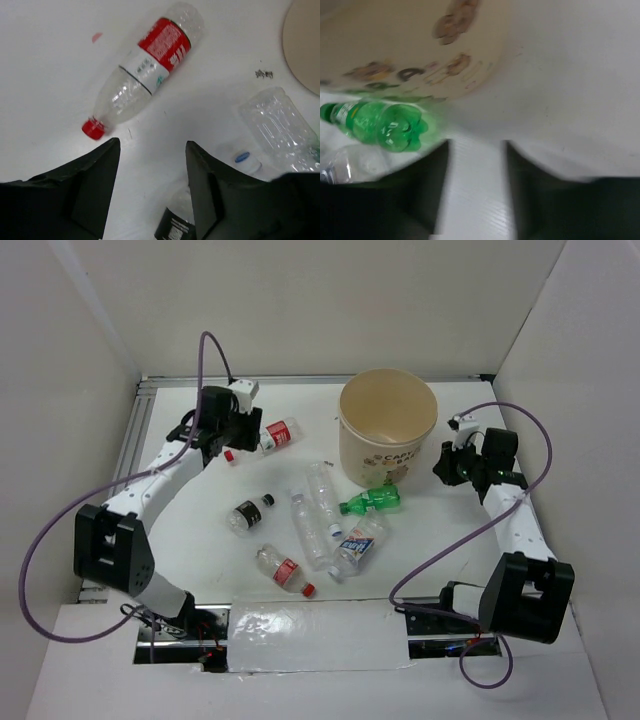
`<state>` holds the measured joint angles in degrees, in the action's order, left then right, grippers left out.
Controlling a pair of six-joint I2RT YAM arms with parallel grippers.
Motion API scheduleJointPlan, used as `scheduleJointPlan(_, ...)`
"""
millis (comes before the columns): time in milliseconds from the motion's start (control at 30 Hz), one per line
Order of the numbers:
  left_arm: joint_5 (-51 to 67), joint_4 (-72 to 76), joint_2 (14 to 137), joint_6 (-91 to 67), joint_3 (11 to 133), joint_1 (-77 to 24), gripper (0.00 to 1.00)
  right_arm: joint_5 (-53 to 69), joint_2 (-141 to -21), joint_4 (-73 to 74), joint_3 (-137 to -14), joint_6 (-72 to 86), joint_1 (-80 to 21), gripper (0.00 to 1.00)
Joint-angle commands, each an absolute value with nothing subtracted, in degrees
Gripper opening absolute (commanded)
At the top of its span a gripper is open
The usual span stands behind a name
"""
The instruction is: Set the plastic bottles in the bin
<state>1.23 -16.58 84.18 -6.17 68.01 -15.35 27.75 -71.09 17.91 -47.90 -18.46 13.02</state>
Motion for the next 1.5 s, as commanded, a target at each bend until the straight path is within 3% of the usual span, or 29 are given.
scheduleJointPlan(0, -0.7, -15.98, 91.56, 0.17, 75.92, -15.73, 0.64, 37.35, -67.32, 21.45, -46.59, -25.75, 13.62, 0.08)
scheduleJointPlan(33, -0.7, -16.87, 93.93, 0.7, 80.29, -15.73, 0.48, 37.96, -67.32, 22.32, -46.58, -25.75, 13.62, 0.0)
scheduleJointPlan(67, -1.75, -17.48, 96.04, 0.7, 82.25, -15.73, 0.45, 38.66, -67.32, 23.54, -46.58, -26.71, 13.62, 0.0)
scheduleJointPlan(100, -2.37, -17.49, 99.98, 2.18, 83.83, -15.73, 0.45, 38.67, -67.85, 23.55, -46.58, -27.41, 13.62, 0.08)
scheduleJointPlan(133, -2.9, -18.01, 101.67, 2.89, 86.37, -15.73, 0.49, 38.67, -67.85, 24.08, -46.58, -27.94, 13.62, 0.26)
scheduleJointPlan(167, -3.86, -18.02, 103.34, 3.51, 87.53, -15.73, 0.72, 38.67, -67.85, 24.08, -46.58, -27.95, 13.62, 0.61)
scheduleJointPlan(233, -5.09, -18.02, 107.81, 4.83, 89.64, -15.73, 0.95, 38.67, -67.85, 24.96, -47.1, -29.27, 13.62, 0.84)
scheduleJointPlan(300, -5.1, -18.02, 110.38, 5.44, 90.26, -15.73, 0.99, 39.37, -68.37, 26.98, -47.11, -29.96, 13.62, 0.97)
scheduleJointPlan(333, -4.49, -18.02, 112.57, 6.32, 90.96, -15.73, 0.99, 40.07, -68.38, 27.59, -47.72, -29.97, 13.62, 0.99)
scheduleJointPlan(633, -0.97, -16.97, 121.9, 8.0, 93.34, -15.73, 0.97, 40.16, -69.52, 29.36, -49.39, -30.5, 13.62, 0.99)
scheduleJointPlan(733, -0.36, -16.96, 122.43, 7.47, 93.34, -16.26, 0.69, 41.65, -70.05, 29.97, -49.92, -30.5, 13.62, 0.99)
scheduleJointPlan(767, -0.35, -16.96, 121.39, 7.47, 92.82, -16.96, 0.46, 43.14, -70.05, 30.49, -50.44, -31.28, 13.62, 0.9)
scheduleJointPlan(867, -1.49, -16.08, 116.56, 7.47, 92.29, -17.49, 0.22, 46.22, -71.1, 32.95, -50.45, -36.28, 13.62, 0.63)
scheduleJointPlan(900, -1.49, -16.08, 115.15, 7.47, 92.29, -18.1, 0.1, 48.67, -71.63, 34.96, -50.45, -40.3, 13.62, 0.47)
scheduleJointPlan(967, -0.71, -16.87, 110.07, 5.9, 93.95, -18.81, 0.05, 51.49, -72.15, 38.22, -49.92, -46.11, 13.62, 0.35)
scheduleJointPlan(1033, 2.8, -17.4, 106.08, 4.57, 95.01, -21.0, 0.05, 55.27, -72.16, 43.58, -49.39, -55.43, 13.01, 0.36)
scheduleJointPlan(1067, 5.25, -16.88, 102.43, 1.87, 96.49, -22.66, 0.05, 56.76, -72.68, 46.46, -48.7, -60.59, 12.4, 0.54)
scheduleJointPlan(1100, 5.27, -16.88, 100.74, 1.85, 97.29, -23.55, 0.05, 56.78, -72.69, 47.54, -48.69, -60.64, 12.39, 0.54)
scheduleJointPlan(1200, 10.27, -11.71, 95.91, -2.97, 98.61, -27.23, 0.05, 56.78, -71.29, 48.08, -47.11, -65.04, 9.33, 0.7)
scheduleJointPlan(1467, 13.97, 5.35, 98.68, -14.05, 104.58, -34.62, 0.08, 52.82, -67.68, 45.97, -44.57, -65.57, 2.47, 0.73)
